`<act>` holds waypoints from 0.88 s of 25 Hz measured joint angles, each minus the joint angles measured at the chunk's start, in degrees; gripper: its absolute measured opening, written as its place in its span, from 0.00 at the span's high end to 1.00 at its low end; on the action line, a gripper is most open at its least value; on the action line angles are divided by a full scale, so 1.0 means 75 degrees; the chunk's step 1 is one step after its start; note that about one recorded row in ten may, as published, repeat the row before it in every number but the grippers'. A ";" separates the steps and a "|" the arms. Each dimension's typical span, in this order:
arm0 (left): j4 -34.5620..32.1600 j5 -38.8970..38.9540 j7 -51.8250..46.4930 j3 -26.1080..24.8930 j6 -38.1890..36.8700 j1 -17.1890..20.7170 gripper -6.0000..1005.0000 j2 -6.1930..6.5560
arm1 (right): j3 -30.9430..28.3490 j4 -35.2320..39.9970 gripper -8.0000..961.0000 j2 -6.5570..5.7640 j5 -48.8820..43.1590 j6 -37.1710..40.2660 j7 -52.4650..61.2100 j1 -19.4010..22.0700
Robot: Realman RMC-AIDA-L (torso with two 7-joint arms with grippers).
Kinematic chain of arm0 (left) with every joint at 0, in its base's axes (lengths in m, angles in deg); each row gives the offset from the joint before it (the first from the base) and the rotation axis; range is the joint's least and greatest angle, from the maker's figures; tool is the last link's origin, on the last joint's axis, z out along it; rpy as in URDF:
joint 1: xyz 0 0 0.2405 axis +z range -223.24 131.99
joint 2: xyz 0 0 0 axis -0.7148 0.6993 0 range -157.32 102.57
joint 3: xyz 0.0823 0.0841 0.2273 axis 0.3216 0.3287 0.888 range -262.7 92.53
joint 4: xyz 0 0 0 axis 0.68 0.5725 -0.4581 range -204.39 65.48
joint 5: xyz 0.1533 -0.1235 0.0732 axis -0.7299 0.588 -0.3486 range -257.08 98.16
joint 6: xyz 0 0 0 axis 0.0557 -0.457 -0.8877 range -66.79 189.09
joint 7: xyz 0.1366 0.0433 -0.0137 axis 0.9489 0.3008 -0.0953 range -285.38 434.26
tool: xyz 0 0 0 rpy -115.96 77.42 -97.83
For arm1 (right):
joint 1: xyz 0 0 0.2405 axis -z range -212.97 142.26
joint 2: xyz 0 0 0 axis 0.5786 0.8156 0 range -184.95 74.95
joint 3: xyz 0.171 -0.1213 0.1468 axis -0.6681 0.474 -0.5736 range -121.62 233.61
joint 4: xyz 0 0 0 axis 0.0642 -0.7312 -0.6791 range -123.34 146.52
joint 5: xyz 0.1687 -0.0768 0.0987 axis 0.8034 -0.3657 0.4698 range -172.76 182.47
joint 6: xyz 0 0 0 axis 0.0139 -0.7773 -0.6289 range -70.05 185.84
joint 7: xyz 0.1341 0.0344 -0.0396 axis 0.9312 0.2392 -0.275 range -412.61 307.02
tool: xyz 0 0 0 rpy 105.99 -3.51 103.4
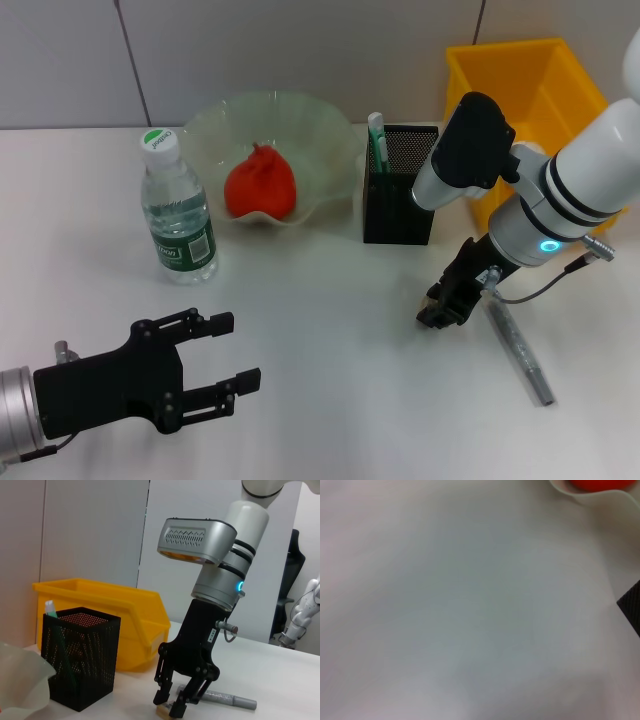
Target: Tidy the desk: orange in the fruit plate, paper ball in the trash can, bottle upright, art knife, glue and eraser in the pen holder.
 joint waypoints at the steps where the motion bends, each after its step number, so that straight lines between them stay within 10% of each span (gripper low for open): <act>1: 0.0000 0.0001 -0.0002 -0.0001 -0.0001 -0.0004 0.25 0.0000 | 0.0000 0.0000 0.62 0.0000 -0.0003 0.0000 0.0000 0.0000; 22: 0.0001 0.0005 -0.0015 -0.0025 0.0000 -0.0043 0.25 0.0000 | 0.0000 -0.0004 0.73 -0.0012 -0.0020 0.0017 0.0032 -0.0035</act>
